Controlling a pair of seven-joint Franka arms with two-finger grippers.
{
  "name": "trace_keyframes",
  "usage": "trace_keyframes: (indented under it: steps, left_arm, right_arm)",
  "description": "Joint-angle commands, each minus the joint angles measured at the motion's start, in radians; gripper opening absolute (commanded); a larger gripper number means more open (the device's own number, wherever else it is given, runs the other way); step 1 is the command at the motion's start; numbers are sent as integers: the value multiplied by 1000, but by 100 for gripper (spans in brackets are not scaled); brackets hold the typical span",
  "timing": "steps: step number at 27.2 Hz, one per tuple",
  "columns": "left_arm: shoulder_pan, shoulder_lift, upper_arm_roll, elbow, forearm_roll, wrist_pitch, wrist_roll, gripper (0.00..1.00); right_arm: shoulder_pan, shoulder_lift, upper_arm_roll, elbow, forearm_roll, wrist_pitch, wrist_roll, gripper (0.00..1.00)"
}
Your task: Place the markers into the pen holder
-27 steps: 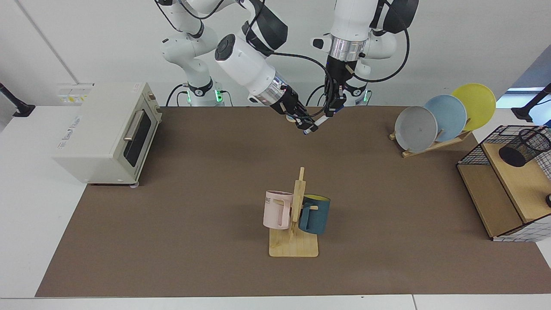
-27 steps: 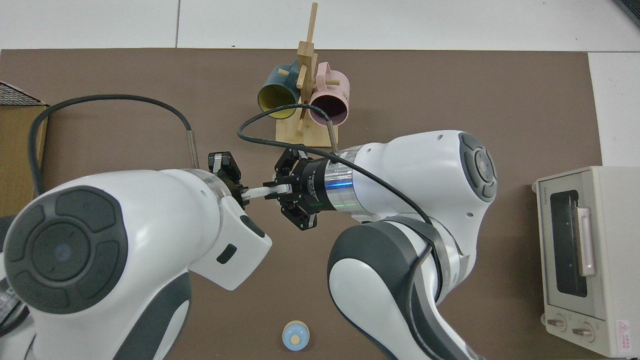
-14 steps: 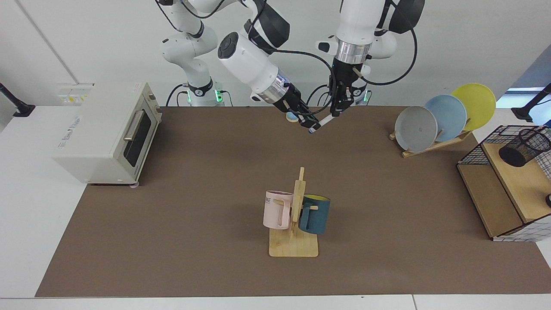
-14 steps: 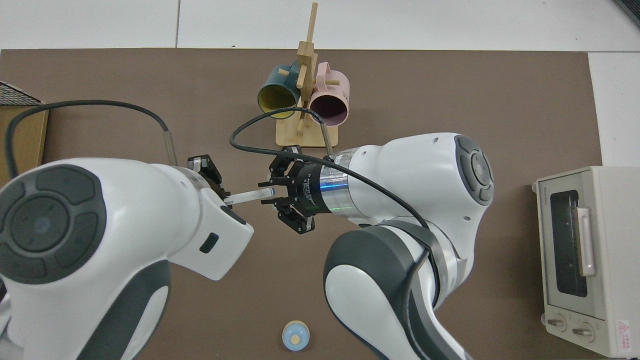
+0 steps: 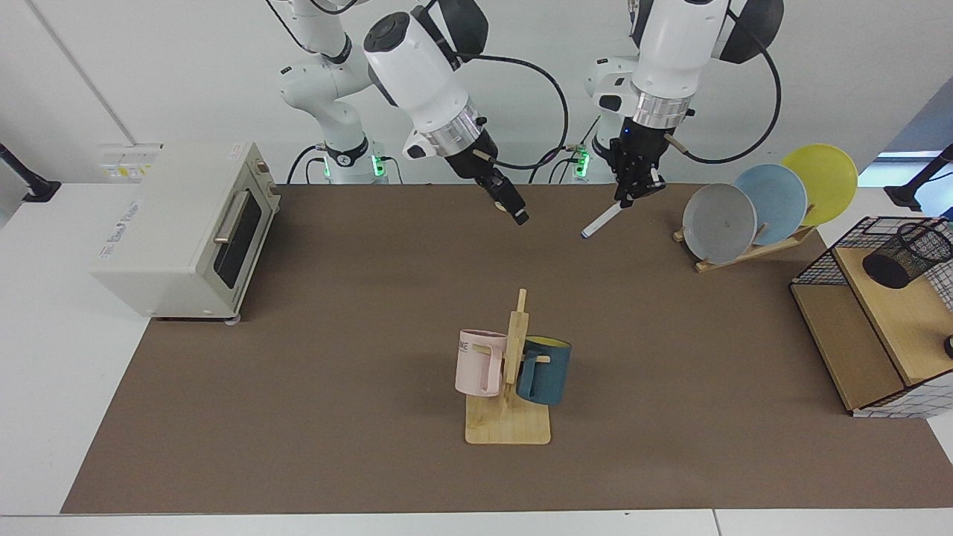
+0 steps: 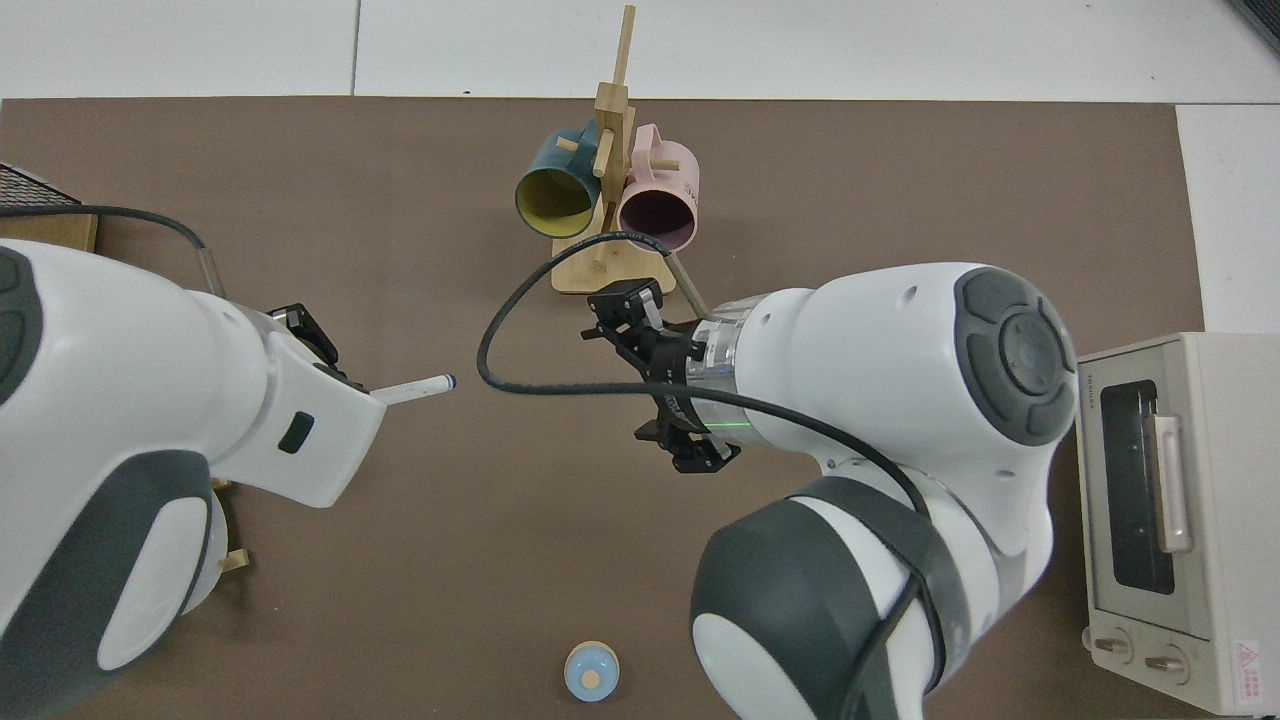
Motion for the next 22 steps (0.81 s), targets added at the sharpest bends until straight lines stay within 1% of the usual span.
trace_keyframes:
  steps: [1, 5, 8, 11, 14, 16, 20, 22]
  left_arm:
    - [69, -7, -1, -2, 53, -34, -2, 0]
    - [103, 5, 1, 16, 106, -49, 0, 0]
    - [126, 20, -1, 44, 166, -66, 4, 0]
    - [131, 48, -1, 94, 260, -124, 6, 0]
    - [146, 74, 2, 143, 344, -190, 7, 0]
    - [177, 83, 1, 156, 395, -210, 20, 0]
    - [252, 85, 1, 156, 427, -209, 102, 0]
    - [272, 85, 1, 157, 462, -206, 128, 0]
  right_arm:
    - [-30, -62, 1, -15, -171, -133, -270, 100]
    - [-102, -88, -5, -15, -188, -228, -486, 100]
    - [-151, -103, -6, -15, -242, -272, -620, 100]
    - [-197, -115, -3, -13, -309, -300, -769, 100]
    - [-254, -120, -6, -13, -323, -320, -919, 100]
    - [-291, -123, -6, -13, -328, -323, -1003, 100]
    - [-372, -123, -5, -13, -352, -335, -1163, 100]
    - [-410, -122, -3, -13, -365, -335, -1244, 100]
